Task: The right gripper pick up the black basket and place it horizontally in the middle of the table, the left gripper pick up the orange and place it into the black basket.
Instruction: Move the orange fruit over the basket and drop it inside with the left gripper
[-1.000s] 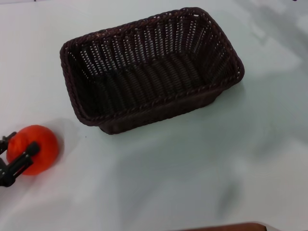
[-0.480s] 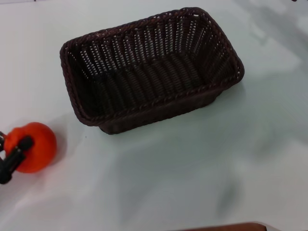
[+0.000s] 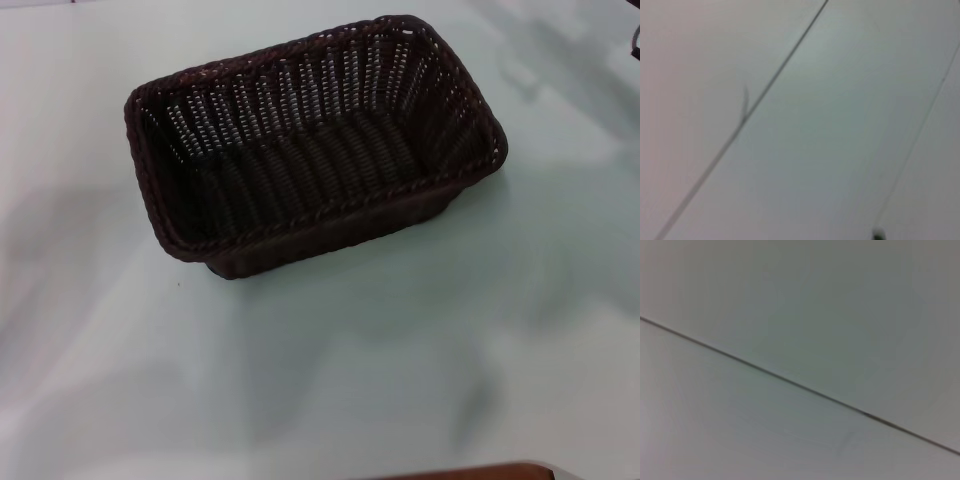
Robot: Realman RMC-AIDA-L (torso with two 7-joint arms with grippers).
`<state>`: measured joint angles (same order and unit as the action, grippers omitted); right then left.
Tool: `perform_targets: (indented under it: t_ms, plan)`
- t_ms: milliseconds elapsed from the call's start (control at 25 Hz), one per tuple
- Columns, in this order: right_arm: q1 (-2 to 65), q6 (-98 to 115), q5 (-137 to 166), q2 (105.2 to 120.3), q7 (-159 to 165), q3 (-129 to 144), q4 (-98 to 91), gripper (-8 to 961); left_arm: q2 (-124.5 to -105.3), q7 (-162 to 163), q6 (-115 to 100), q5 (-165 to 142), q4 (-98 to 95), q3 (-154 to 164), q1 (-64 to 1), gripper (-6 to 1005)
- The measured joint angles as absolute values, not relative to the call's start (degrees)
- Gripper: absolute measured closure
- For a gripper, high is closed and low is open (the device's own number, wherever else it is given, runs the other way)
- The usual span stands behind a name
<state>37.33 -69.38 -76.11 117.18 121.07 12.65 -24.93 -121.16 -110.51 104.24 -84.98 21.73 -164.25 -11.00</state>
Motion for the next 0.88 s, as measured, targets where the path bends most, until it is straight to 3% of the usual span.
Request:
perform_targets:
  t_ms: [360,800,880]
  plan:
    - [37.6,-73.7,-82.0,118.48,114.7,12.7,-20.2,87,-122.76,-106.1,94.6,-85.1,21.9,-152.8,-23.3,830]
    - [38.1,-73.9,-82.3,119.35,110.5,12.7,-16.3,87,-123.04,-101.7,85.9,-84.6,23.8,-141.1,-26.2,639]
    - [38.1,-74.0,-82.3,119.35,110.4,12.7,-16.2,87,-123.15,-102.1,87.2,-84.2,23.9,-143.6,-25.3,558]
